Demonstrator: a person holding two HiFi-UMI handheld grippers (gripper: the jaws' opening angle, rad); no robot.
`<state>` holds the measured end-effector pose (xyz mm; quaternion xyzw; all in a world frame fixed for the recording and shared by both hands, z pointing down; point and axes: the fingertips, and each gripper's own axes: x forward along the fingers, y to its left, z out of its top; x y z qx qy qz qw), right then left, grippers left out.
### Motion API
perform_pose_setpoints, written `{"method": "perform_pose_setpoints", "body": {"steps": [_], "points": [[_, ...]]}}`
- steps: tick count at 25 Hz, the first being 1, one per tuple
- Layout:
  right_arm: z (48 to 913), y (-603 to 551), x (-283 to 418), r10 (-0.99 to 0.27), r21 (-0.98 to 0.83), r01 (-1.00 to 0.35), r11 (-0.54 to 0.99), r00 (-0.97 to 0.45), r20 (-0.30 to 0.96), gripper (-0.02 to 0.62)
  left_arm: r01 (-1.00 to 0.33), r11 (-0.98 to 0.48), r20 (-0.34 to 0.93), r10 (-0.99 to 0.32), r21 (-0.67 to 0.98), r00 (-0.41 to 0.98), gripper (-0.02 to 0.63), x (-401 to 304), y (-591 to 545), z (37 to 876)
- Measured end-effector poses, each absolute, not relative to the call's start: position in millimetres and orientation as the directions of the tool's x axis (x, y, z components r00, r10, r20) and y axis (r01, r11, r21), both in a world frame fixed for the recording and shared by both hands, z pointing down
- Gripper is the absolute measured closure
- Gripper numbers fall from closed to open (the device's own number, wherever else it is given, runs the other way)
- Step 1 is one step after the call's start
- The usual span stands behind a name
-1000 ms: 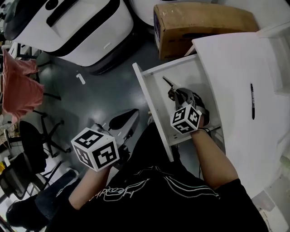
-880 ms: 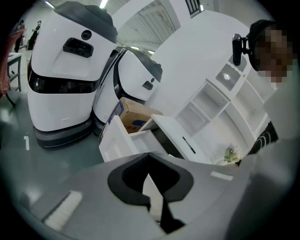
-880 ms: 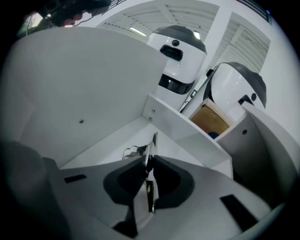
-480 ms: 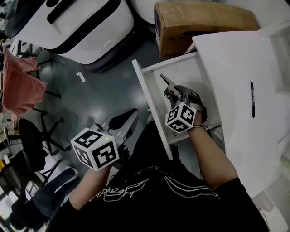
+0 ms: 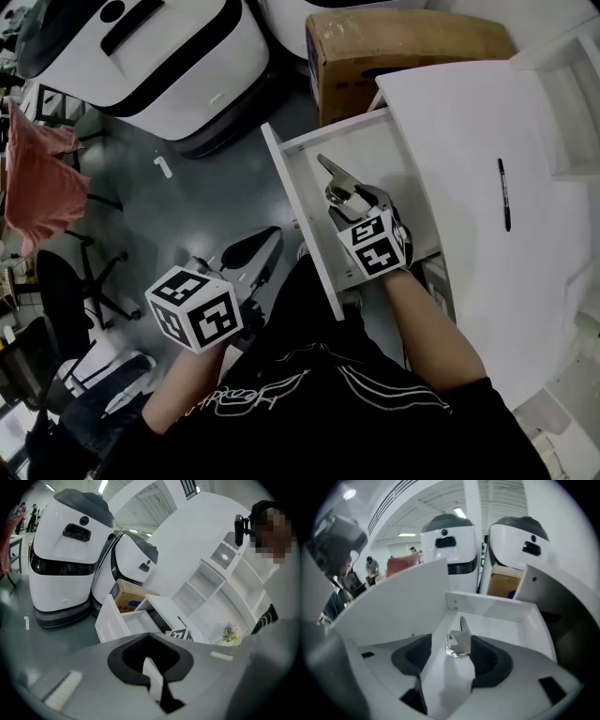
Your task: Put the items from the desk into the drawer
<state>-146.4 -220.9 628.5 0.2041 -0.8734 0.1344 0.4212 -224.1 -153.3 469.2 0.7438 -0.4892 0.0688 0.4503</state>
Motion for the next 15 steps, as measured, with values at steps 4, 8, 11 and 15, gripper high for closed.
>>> {"method": "perform_pose_setpoints", "body": {"steps": [4, 8, 11, 15], "points": [[577, -205, -130, -0.284, -0.218, -0.573, 0.790, -0.657, 0.699, 0.356, -0.787, -0.148, 0.522, -0.674, 0.598, 0.523, 0.597, -209, -149, 455], [508, -183, -113, -0.301, -0.347, -0.539, 0.768, -0.781, 0.547, 0.395, -0.781, -0.183, 0.501, -0.675, 0.597, 0.541, 0.597, -185, -142, 445], [467, -167, -91, -0.305, -0.452, -0.508, 0.733, -0.840, 0.449, 0.500, -0.772, -0.220, 0.481, -0.672, 0.596, 0.563, 0.597, -161, -137, 433], [417, -143, -58, -0.295, -0.569, -0.422, 0.705, -0.905, 0.306, 0.555, -0.755, -0.294, 0.443, -0.665, 0.586, 0.602, 0.597, -122, -132, 409]]}}
